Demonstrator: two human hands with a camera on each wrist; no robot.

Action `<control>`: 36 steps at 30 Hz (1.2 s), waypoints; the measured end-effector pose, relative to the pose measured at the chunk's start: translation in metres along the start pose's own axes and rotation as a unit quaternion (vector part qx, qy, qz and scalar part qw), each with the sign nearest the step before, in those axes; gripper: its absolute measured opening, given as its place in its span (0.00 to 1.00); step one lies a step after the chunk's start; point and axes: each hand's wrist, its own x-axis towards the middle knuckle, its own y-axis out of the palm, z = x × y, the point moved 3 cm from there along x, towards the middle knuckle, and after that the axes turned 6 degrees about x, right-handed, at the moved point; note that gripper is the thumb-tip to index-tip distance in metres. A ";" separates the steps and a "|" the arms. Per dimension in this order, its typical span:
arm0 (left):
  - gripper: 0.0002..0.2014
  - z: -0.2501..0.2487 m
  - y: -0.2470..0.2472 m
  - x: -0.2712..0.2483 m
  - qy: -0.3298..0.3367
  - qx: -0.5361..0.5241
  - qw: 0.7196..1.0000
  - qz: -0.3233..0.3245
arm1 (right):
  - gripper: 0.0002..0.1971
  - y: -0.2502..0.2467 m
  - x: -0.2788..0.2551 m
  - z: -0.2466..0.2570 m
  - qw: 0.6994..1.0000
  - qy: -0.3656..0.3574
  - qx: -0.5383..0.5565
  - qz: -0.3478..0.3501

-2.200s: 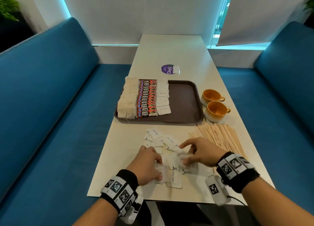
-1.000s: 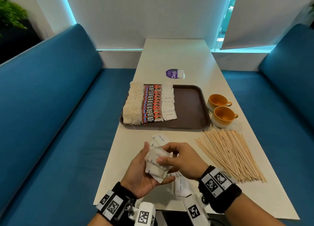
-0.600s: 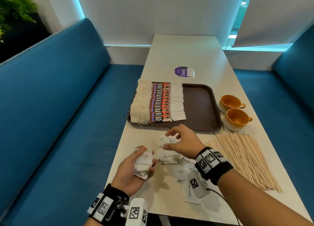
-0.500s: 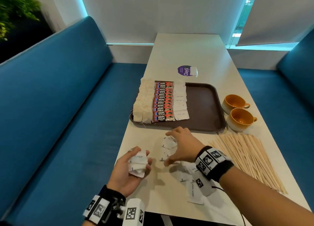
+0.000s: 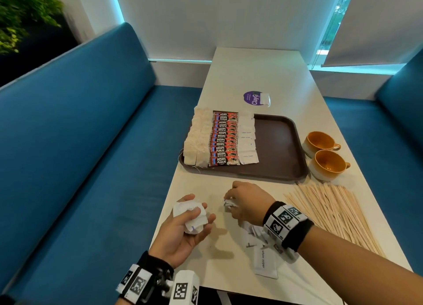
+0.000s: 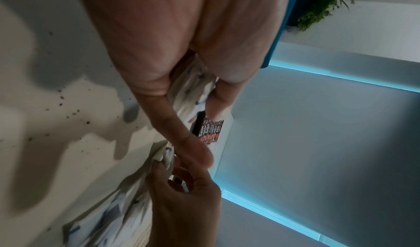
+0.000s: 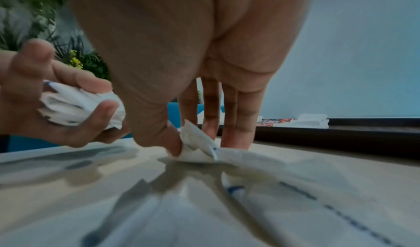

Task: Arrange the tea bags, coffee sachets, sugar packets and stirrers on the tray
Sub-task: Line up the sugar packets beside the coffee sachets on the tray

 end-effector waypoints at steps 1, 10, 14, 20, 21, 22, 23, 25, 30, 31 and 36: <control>0.18 0.001 0.002 0.001 0.003 0.001 1.000 -0.005 | 0.20 -0.004 0.000 -0.002 1.000 0.009 0.026 -0.013; 0.18 0.023 0.035 0.019 -0.050 -0.054 0.997 -0.006 | 0.13 -0.028 -0.028 0.007 0.916 0.037 0.337 -0.215; 0.26 0.025 0.053 0.022 -0.023 -0.078 0.996 0.021 | 0.15 -0.014 -0.043 0.032 0.934 -0.063 0.296 -0.189; 0.27 0.019 0.044 0.017 0.020 -0.058 0.996 0.072 | 0.09 -0.019 -0.062 0.019 0.912 -0.069 0.328 -0.237; 0.29 0.017 0.044 0.017 0.030 -0.053 0.995 0.084 | 0.09 -0.020 -0.062 0.013 0.900 -0.042 0.347 -0.262; 0.29 0.016 0.045 0.017 0.043 -0.049 0.994 0.093 | 0.10 -0.020 -0.060 0.007 0.891 -0.008 0.363 -0.274; 0.30 0.013 0.047 0.017 0.053 -0.044 0.993 0.100 | 0.13 -0.020 -0.058 0.002 0.883 0.028 0.386 -0.266; 0.30 0.009 0.051 0.017 0.066 -0.026 0.992 0.107 | 0.16 -0.018 -0.054 -0.003 0.859 0.074 0.461 -0.210; 0.32 0.007 0.051 0.027 0.071 0.011 0.991 0.112 | 0.10 -0.016 -0.046 -0.009 0.789 0.088 0.583 -0.175; 0.32 0.007 0.050 0.029 0.070 0.008 0.992 0.108 | 0.08 -0.018 -0.043 -0.012 0.785 0.091 0.586 -0.179; 0.30 0.004 0.052 0.041 0.065 0.003 0.995 0.076 | 0.03 -0.033 -0.021 -0.025 0.765 0.091 0.612 -0.182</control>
